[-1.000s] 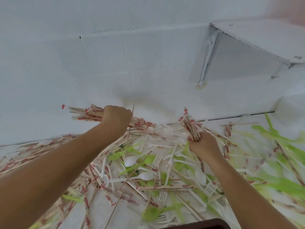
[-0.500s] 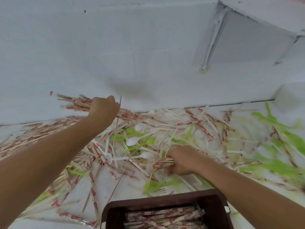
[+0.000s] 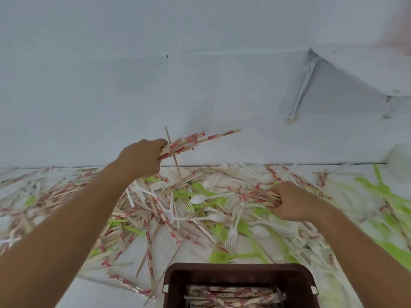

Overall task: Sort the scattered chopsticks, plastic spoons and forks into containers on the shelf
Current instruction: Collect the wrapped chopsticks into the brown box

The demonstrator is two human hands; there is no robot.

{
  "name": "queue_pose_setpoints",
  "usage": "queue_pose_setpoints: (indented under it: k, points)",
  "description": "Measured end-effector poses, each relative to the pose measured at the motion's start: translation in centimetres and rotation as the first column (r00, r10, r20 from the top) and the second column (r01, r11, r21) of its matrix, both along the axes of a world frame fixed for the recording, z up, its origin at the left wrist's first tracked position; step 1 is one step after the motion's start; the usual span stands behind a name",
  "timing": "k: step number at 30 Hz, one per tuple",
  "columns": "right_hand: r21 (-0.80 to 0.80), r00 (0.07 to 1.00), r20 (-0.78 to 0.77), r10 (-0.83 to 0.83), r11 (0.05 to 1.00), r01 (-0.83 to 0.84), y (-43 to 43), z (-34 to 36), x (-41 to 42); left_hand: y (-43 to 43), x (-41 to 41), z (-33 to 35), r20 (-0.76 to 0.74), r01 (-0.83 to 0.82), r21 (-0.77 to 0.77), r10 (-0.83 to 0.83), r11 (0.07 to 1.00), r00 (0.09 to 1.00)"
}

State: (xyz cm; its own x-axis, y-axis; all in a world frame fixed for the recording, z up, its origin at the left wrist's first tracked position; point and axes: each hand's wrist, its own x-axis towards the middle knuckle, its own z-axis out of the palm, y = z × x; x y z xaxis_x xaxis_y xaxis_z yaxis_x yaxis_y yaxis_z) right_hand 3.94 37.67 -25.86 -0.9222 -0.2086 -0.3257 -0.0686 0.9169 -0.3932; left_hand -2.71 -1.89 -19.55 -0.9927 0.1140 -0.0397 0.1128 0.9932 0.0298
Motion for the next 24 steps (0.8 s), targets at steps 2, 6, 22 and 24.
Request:
queue_pose_setpoints:
  k: [2, 6, 22, 24]
  points:
    - [-0.257, 0.987, -0.034, -0.16, 0.955, 0.146, 0.5, 1.6, -0.1, -0.7, 1.5, 0.0, -0.04, 0.007, 0.12, -0.002, 0.993, 0.999]
    - [-0.885, 0.906, 0.211, -0.367, 0.323, 0.336, -3.5, 4.5, -0.9, 0.3, 4.1, 0.4, -0.061, 0.089, 0.394, -0.071, 0.915, 0.996]
    - [-0.946, 0.974, 0.2, -0.101, 0.237, 0.219, -11.4, 9.2, 3.1, 5.7, 11.9, 1.1, 0.095, 0.121, 0.719, -0.268, 0.685, 0.959]
    - [-0.937, 0.966, 0.242, -0.087, 0.237, 0.256, -10.0, 9.6, 4.7, 5.7, 13.8, 1.4, 0.133, 0.073, 0.816, -0.308, 0.574, 0.942]
